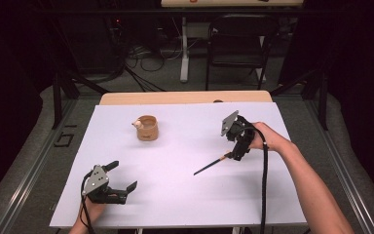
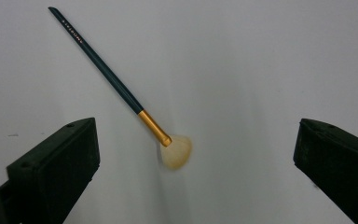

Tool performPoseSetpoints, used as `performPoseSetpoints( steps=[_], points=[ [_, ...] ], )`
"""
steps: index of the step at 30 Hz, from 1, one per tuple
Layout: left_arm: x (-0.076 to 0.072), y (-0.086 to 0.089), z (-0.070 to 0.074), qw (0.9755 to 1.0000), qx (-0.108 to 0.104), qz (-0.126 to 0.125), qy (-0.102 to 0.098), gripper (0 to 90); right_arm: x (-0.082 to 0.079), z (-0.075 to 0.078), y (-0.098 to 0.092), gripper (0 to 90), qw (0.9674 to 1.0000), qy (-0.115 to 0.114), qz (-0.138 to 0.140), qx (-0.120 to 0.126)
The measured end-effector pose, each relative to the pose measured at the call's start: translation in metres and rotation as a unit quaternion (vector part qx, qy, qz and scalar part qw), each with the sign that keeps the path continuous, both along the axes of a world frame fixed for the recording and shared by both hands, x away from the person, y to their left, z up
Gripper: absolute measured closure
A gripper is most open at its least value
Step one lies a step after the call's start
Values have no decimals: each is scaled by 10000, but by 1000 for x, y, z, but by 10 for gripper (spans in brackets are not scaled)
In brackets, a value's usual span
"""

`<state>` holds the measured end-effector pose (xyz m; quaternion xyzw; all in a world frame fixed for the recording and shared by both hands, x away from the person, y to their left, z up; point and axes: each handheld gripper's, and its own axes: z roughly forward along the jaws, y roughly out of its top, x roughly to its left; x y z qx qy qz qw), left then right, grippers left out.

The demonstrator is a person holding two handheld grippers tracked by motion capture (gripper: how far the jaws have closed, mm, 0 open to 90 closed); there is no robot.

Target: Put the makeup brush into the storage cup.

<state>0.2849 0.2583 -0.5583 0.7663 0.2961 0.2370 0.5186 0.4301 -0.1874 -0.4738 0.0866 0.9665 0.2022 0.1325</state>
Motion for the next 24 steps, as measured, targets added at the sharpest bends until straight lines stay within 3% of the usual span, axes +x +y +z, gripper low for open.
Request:
performPoseSetpoints(
  steps=[10,19,24],
  points=[
    [0,1,0,10000,-18,14,3,2,1,-1,22,32,9979,-28,401,-498],
    [0,1,0,10000,-13,16,2,2,-1,-8,36,0,9911,44,808,-1053],
    [0,1,0,10000,-12,14,2,2,-2,-10,40,22,9888,49,904,-1188]
  ],
)
